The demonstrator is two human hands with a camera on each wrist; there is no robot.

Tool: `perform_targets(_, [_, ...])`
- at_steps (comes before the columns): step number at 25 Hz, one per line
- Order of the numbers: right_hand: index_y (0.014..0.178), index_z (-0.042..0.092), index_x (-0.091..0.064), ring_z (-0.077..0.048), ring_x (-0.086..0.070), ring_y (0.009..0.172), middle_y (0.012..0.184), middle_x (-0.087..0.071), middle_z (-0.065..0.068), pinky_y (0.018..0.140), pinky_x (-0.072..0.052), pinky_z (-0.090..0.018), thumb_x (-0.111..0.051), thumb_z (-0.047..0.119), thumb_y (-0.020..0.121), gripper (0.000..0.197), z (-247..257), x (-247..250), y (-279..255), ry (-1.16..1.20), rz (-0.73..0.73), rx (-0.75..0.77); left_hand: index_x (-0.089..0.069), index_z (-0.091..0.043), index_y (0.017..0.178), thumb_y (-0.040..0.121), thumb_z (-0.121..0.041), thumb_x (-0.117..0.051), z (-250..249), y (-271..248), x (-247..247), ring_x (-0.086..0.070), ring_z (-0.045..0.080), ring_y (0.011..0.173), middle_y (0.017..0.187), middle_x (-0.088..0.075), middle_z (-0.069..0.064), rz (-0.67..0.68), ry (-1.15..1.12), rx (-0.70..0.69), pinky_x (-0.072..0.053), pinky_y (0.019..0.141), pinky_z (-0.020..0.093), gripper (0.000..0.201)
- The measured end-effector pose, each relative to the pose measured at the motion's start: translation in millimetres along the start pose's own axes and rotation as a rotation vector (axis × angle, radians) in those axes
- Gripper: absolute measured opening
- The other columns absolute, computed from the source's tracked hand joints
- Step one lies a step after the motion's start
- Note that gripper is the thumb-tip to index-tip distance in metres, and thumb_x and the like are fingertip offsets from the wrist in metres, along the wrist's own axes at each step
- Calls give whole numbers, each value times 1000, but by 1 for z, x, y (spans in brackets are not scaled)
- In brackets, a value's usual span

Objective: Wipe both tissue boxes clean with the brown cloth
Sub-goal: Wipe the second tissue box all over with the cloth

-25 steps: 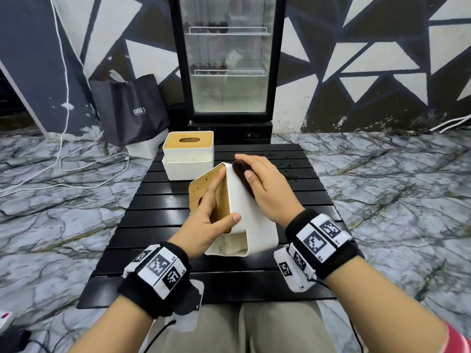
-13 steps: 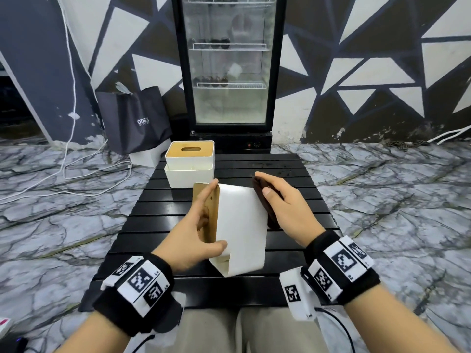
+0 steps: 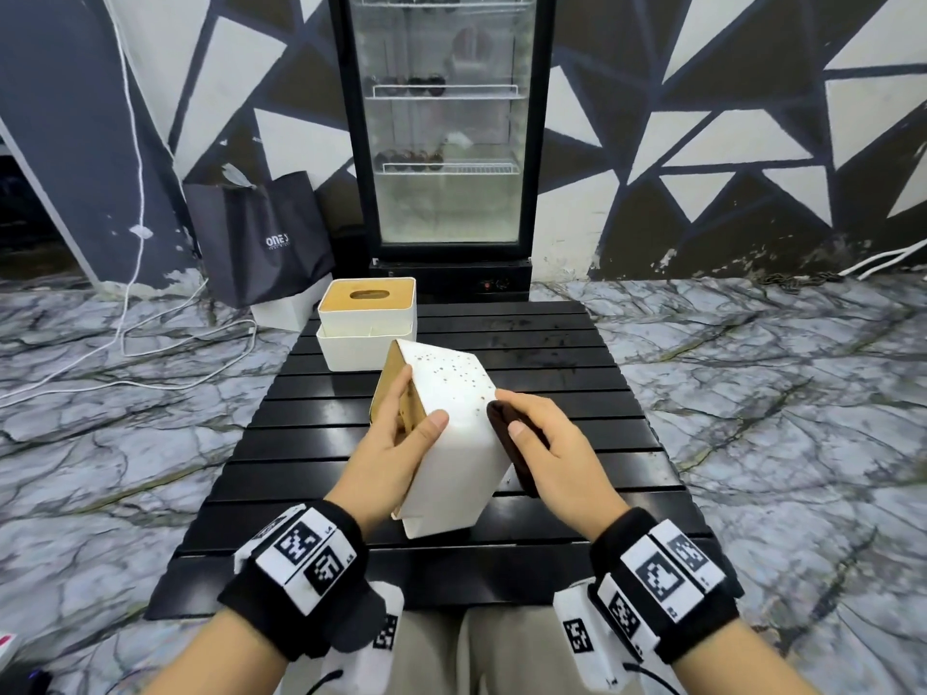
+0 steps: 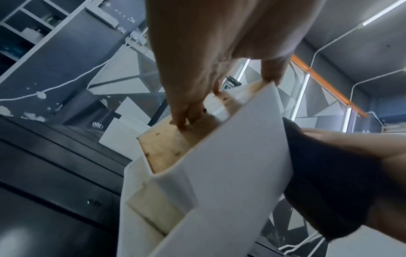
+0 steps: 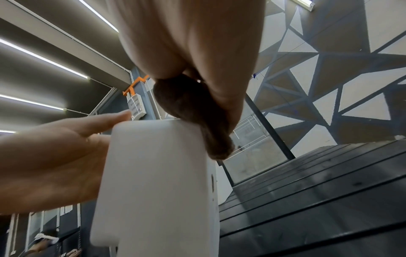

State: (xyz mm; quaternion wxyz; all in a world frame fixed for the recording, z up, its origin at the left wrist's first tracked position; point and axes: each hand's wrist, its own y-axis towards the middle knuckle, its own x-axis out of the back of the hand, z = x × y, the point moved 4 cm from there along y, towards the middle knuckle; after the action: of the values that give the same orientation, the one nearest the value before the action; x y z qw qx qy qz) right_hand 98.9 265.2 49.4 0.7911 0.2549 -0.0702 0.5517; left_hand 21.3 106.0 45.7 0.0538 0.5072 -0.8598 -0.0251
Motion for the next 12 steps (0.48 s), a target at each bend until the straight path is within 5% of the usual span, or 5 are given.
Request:
perform_targets(3, [124, 23, -52, 3, -45, 109, 120, -53, 12, 87, -28, 4, -44, 10, 93, 35, 1, 4, 1, 0, -27, -27, -28, -46, 133, 87, -22, -63, -3, 1, 0, -58, 10, 112, 134, -54, 4, 20, -25, -36, -51, 80, 13, 63])
perform_targets(8, [117, 25, -57, -3, -49, 108, 116, -57, 10, 95, -35, -16, -49, 12, 90, 30, -3, 5, 4, -75, -106, -47, -23, -58, 126, 73, -35, -70, -5, -3, -1, -42, 3, 130, 146, -39, -11, 63, 95, -96, -38, 102, 12, 75])
perform_targets(12, [121, 21, -57, -4, -42, 117, 128, -49, 6, 98, -26, -11, -49, 15, 92, 31, -12, -3, 9, -137, -161, -55, -22, -61, 126, 71, -42, -74, -3, 2, 0, -39, 3, 133, 147, -38, -12, 97, 121, -87, -32, 113, 29, 78])
